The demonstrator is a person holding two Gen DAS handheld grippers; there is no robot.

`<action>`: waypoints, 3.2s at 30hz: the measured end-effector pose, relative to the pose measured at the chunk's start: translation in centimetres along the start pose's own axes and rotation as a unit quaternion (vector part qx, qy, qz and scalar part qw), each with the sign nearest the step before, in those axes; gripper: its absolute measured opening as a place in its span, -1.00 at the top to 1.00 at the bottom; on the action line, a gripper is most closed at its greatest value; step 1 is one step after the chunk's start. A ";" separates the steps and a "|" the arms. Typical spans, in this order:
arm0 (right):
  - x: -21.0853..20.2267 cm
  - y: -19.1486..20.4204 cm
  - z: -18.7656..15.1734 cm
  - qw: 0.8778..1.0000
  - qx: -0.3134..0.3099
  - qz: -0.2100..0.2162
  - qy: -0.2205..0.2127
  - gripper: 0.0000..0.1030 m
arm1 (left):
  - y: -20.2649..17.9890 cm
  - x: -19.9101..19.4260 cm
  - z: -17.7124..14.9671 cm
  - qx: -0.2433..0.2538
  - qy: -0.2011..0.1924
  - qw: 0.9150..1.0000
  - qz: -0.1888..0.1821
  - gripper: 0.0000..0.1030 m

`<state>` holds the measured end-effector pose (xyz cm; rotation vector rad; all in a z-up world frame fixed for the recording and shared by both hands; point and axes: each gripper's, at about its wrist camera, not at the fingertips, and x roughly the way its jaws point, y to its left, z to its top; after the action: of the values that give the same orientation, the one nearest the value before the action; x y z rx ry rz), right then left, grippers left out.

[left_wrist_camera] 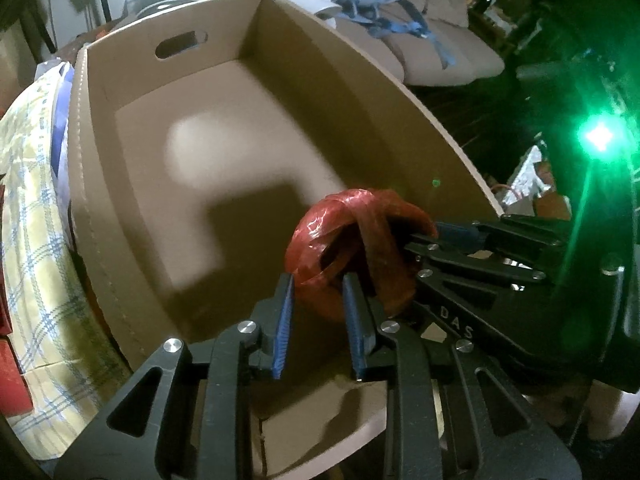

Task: Organize objects
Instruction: 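Open the right gripper to release the ball while the left gripper holds it, then open the left gripper to release the red ribbon ball in the box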

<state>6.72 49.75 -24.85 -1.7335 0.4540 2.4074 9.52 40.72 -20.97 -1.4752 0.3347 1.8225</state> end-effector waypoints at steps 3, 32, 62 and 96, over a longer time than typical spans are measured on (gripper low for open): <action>-0.2 0.1 0.1 1.000 0.002 0.005 -0.007 0.56 | 0.2 0.4 0.1 -0.004 0.001 1.000 0.003 0.57; -4.8 -0.3 1.1 0.993 0.034 0.013 -0.111 0.28 | -0.7 0.6 -0.1 0.000 0.001 1.000 -0.013 0.61; -5.1 -1.5 1.0 0.990 0.063 -0.009 -0.123 0.05 | -0.5 -0.7 0.2 0.008 0.001 1.000 0.004 0.61; -6.5 -0.9 1.1 0.987 0.062 0.013 -0.145 0.01 | 5.6 -6.9 0.7 -0.038 -0.088 0.994 0.058 0.38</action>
<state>8.12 51.30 -18.59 -1.3073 0.5738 2.5325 5.48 34.68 -15.75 -1.3573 0.2715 2.0617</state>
